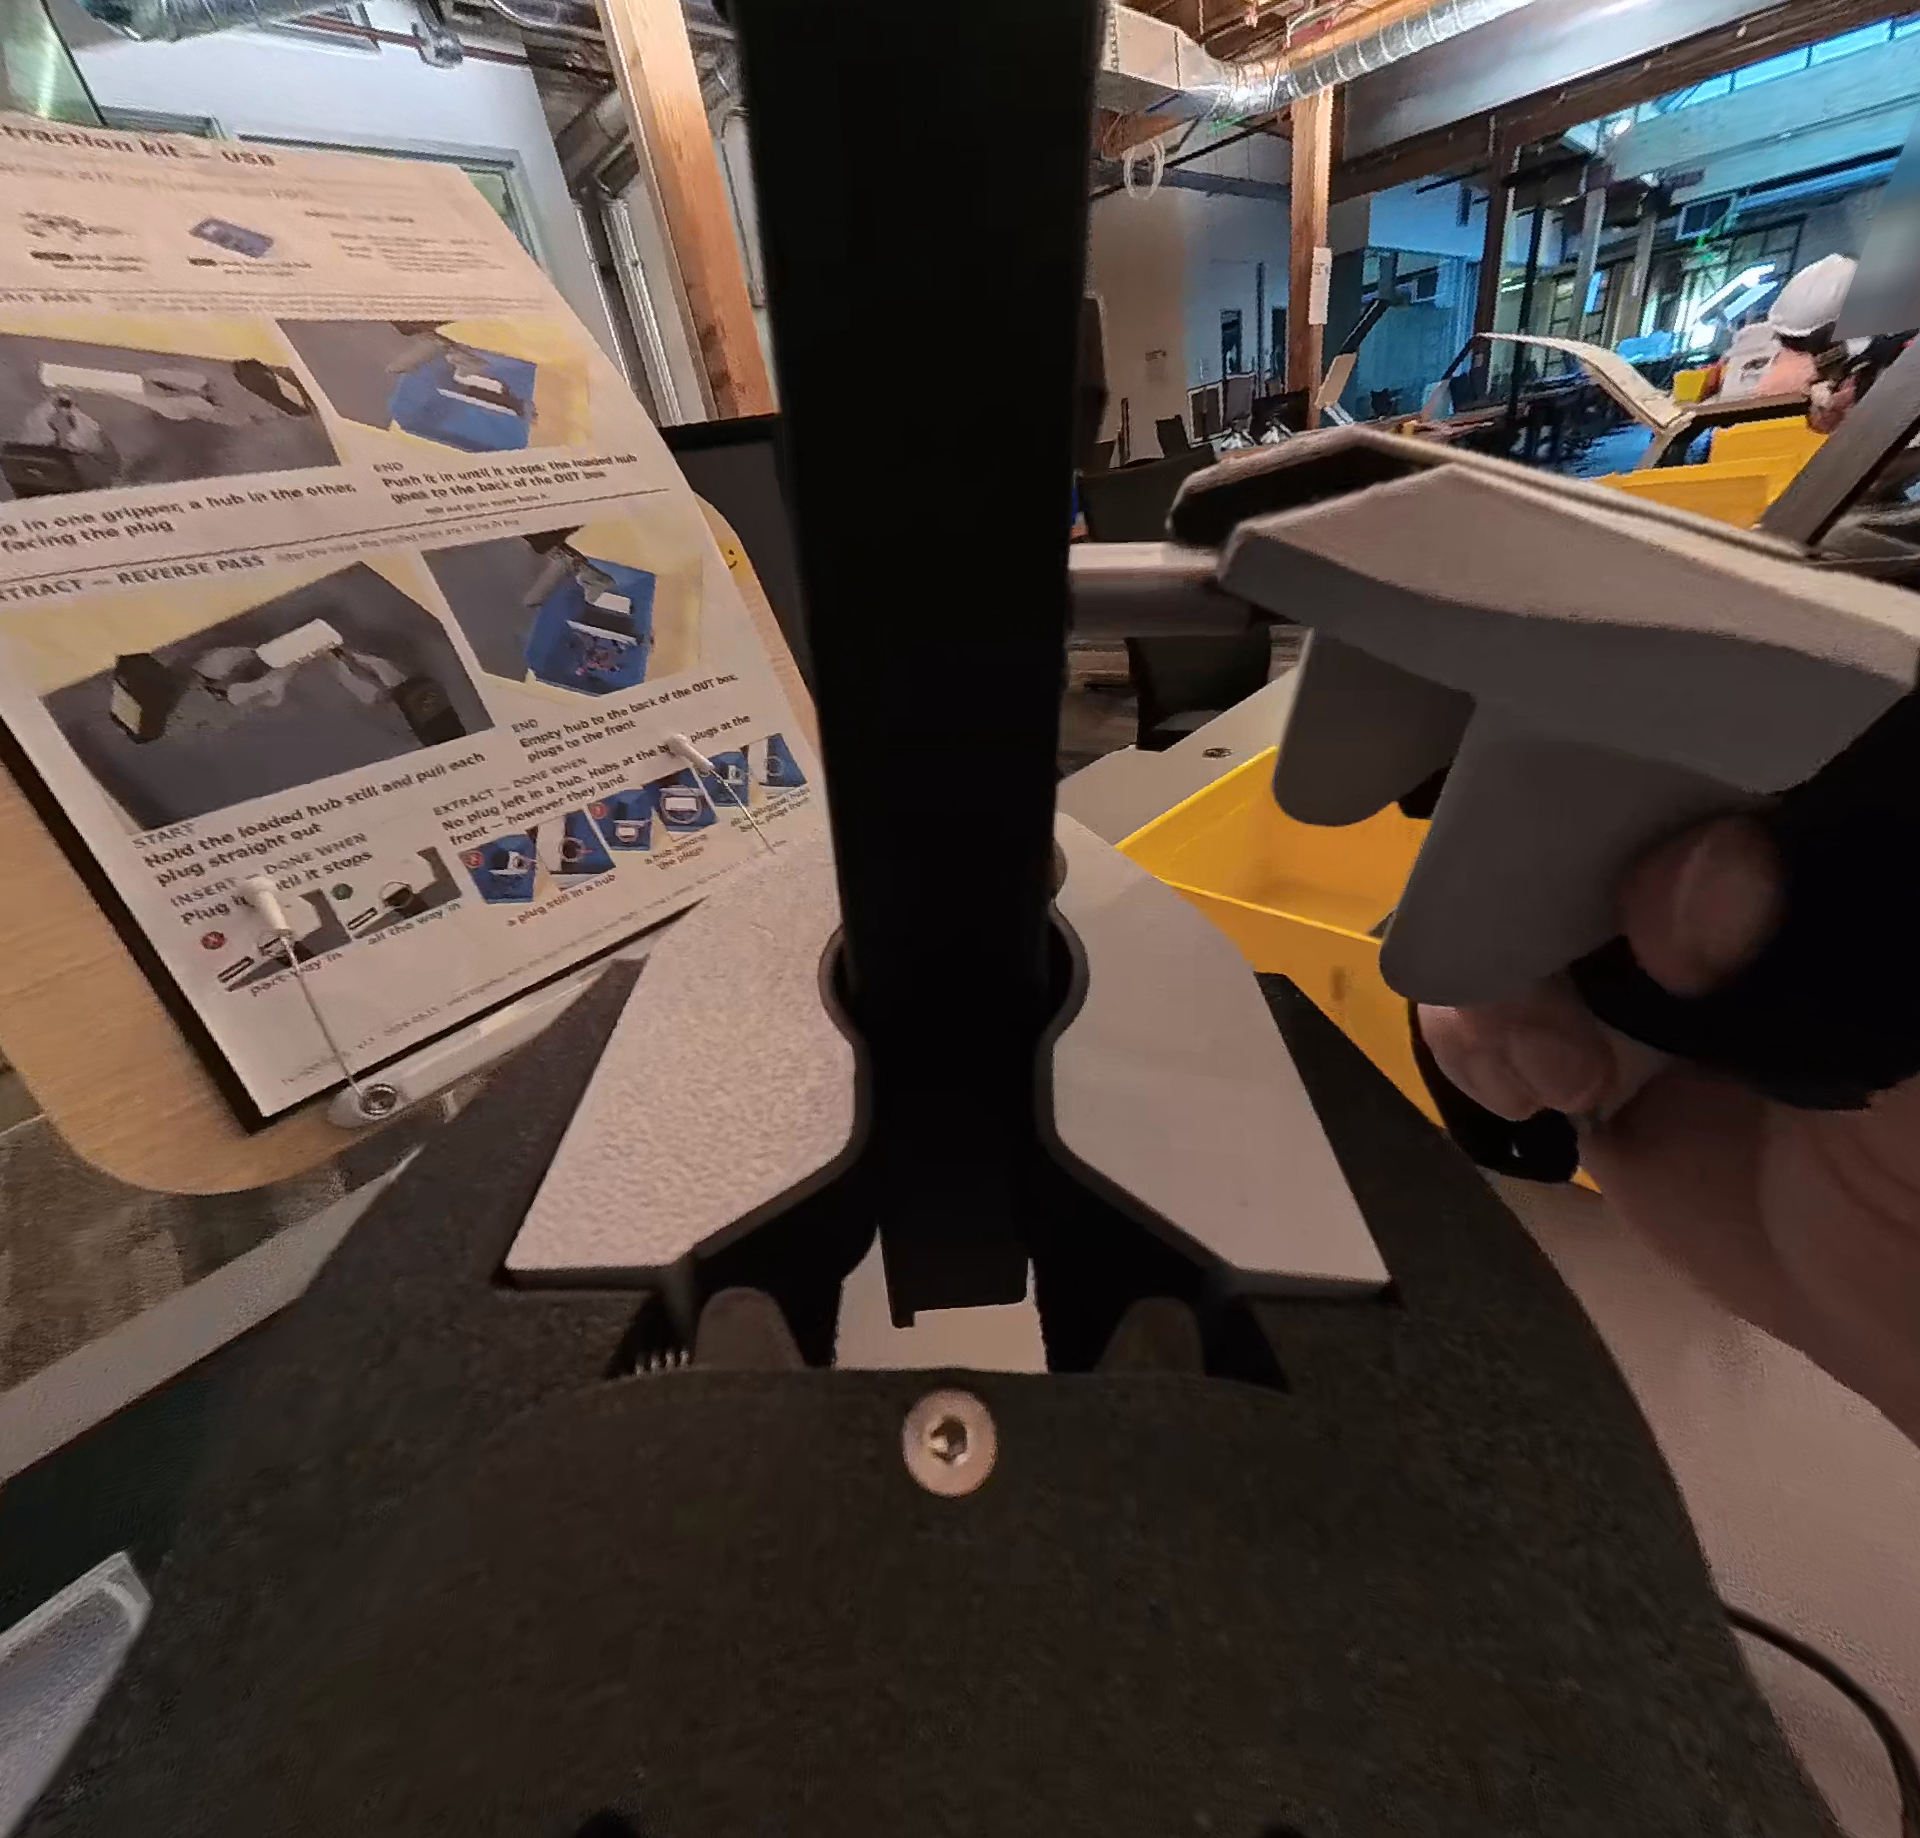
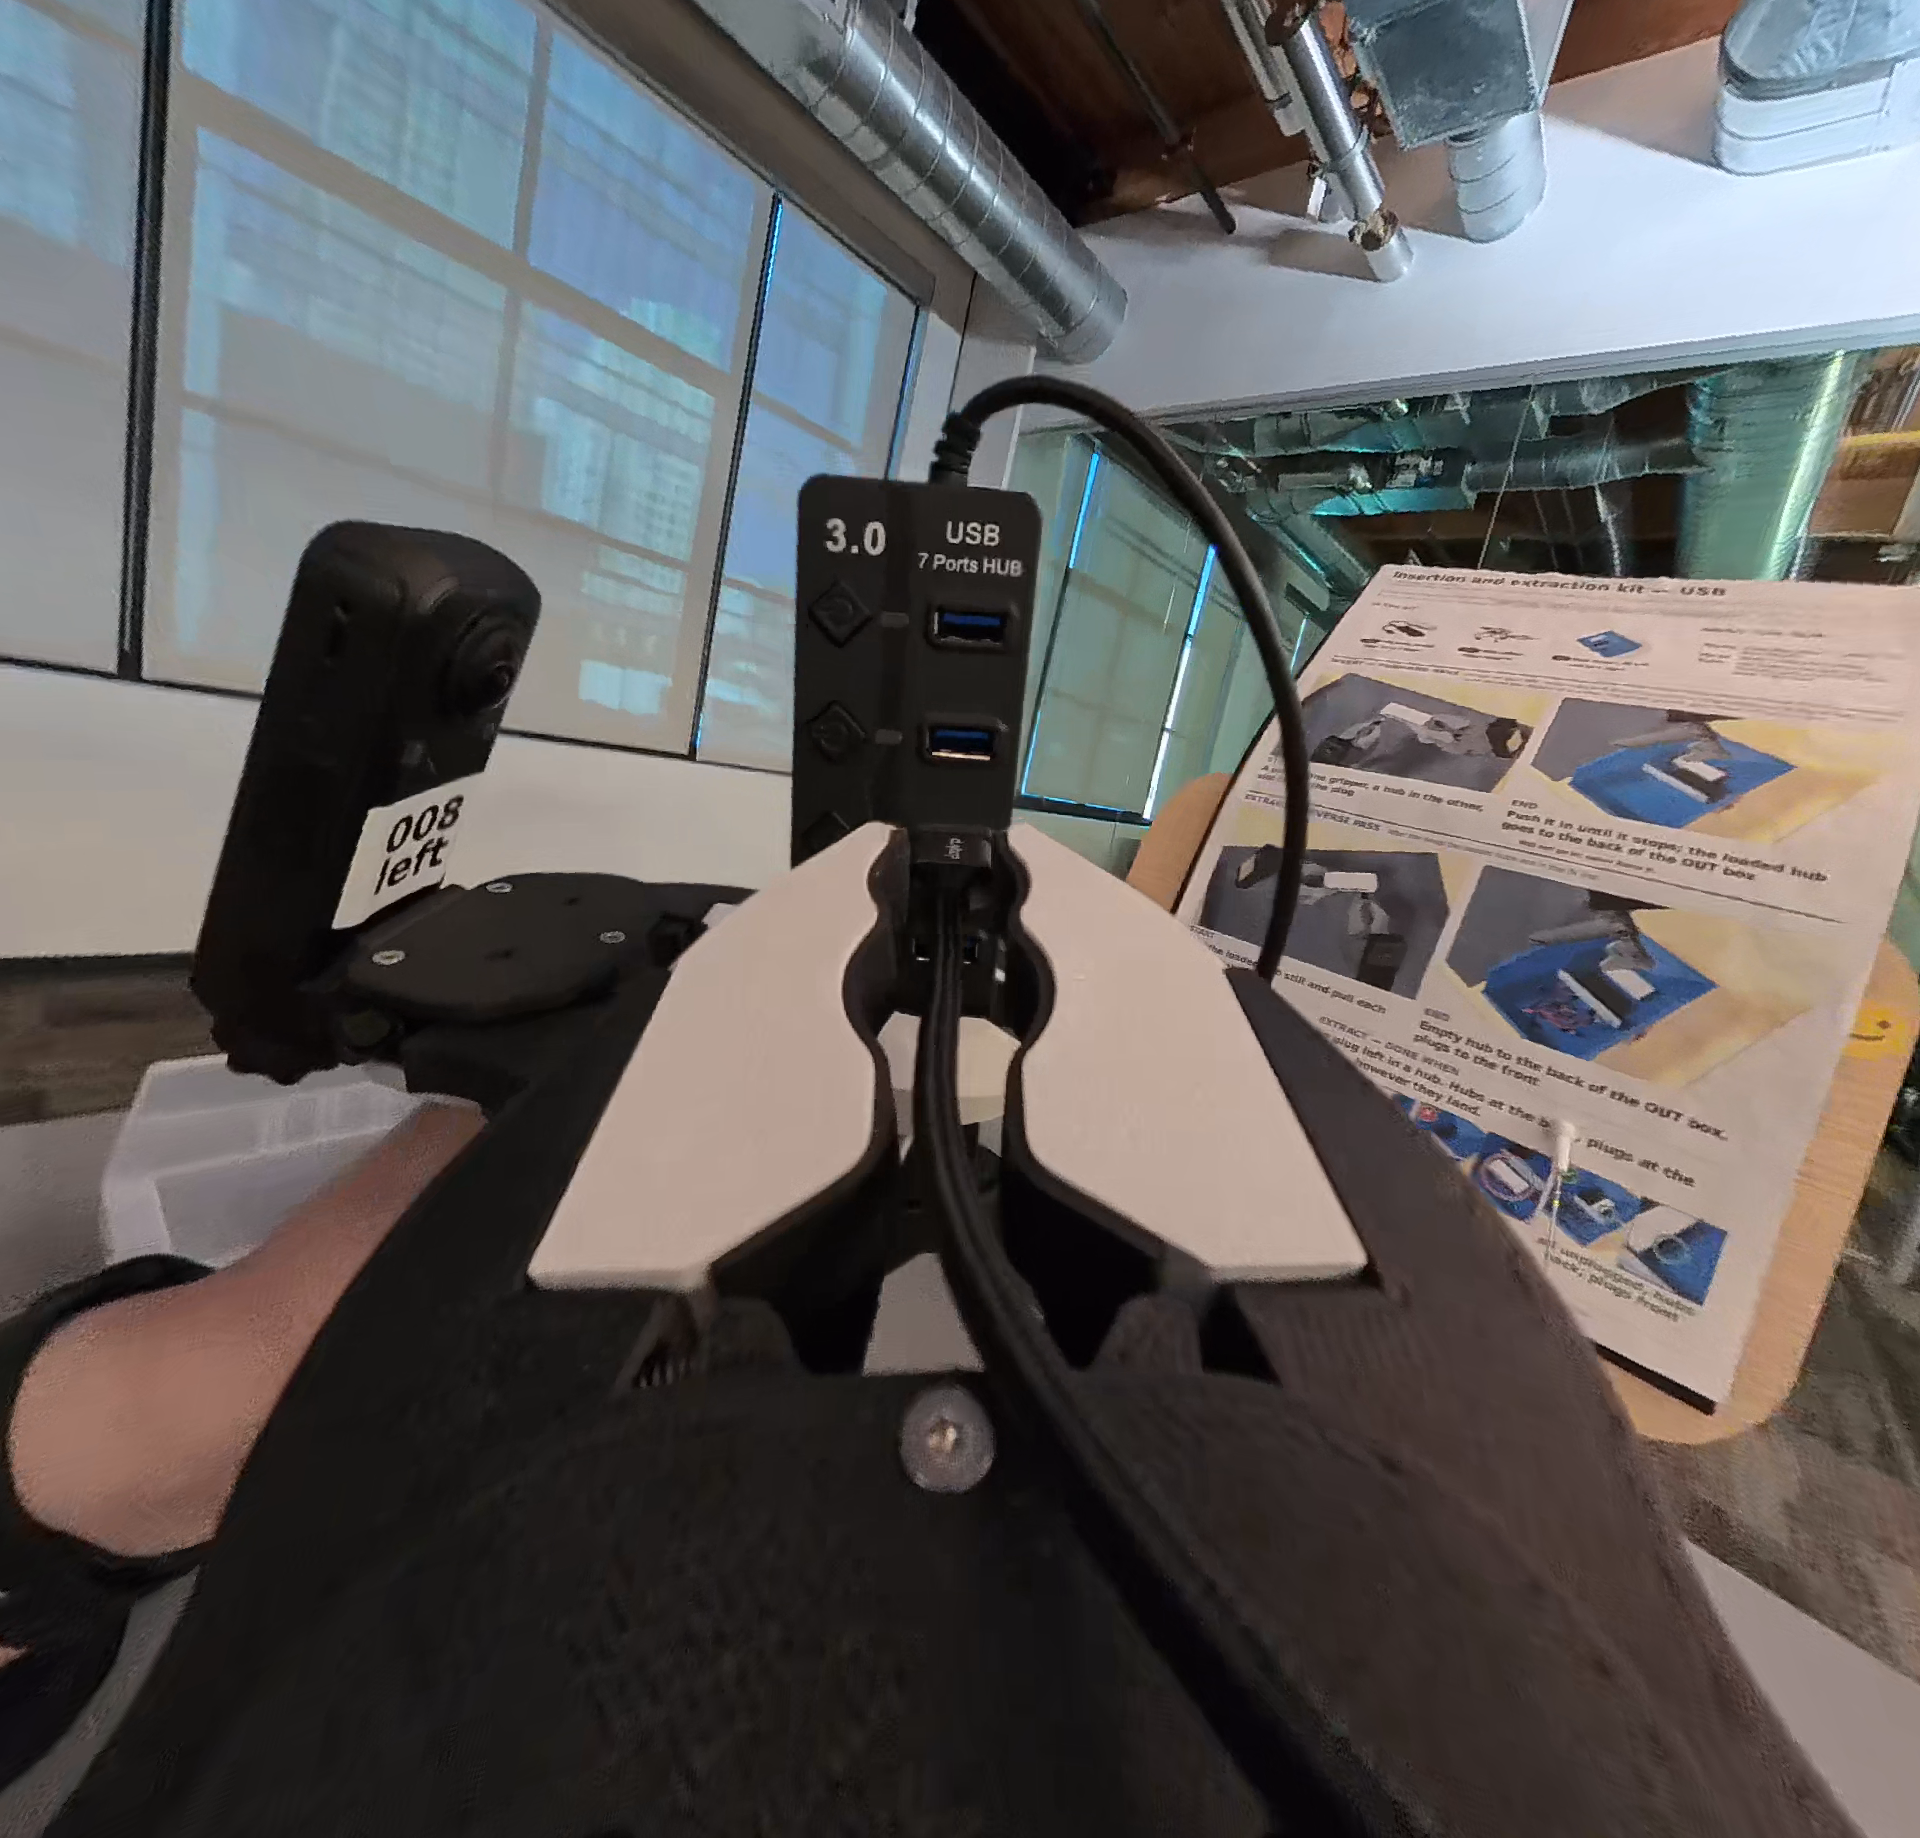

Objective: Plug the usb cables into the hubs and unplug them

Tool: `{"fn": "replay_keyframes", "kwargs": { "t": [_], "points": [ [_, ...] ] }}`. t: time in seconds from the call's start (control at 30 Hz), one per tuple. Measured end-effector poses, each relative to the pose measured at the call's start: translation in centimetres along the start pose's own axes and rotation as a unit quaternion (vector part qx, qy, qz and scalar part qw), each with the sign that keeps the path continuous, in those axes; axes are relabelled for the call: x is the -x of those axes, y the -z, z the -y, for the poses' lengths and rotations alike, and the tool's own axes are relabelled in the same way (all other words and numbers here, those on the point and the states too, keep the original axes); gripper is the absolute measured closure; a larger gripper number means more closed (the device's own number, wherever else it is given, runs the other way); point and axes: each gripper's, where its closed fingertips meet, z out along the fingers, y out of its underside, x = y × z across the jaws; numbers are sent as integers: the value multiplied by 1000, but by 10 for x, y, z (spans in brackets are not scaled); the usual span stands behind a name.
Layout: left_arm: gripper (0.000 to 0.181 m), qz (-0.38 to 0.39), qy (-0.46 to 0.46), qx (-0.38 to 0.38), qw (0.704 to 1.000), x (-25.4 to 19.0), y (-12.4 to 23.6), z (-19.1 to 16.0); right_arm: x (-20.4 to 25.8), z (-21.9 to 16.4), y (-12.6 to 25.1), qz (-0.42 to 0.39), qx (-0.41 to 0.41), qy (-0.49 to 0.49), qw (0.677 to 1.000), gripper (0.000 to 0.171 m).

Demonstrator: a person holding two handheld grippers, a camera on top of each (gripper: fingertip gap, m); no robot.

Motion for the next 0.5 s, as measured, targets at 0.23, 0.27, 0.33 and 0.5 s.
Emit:
{"fn": "replay_keyframes", "kwargs": {
  "t": [0.23, 0.27, 0.33, 0.5],
  "points": [
    [153, 1, 25, -7, 1000, 3, 0, 1, 0, -3, -3, 7, 33, -18, 999, 153],
    [153, 1, 29, -8, 1000, 4, 0, 0, 1, -5, -4, 9, 42, -22, 999, 153],
    [153, 1, 29, -8, 1000, 5, 1, 1, 1, -7, -4, 10, 50, -30, 998, 153],
    [155, 8, 6, -4, 1000, 6, 2, 1, 1, -7, -4, 11, 61, -33, 998, 154]
  ]
}}
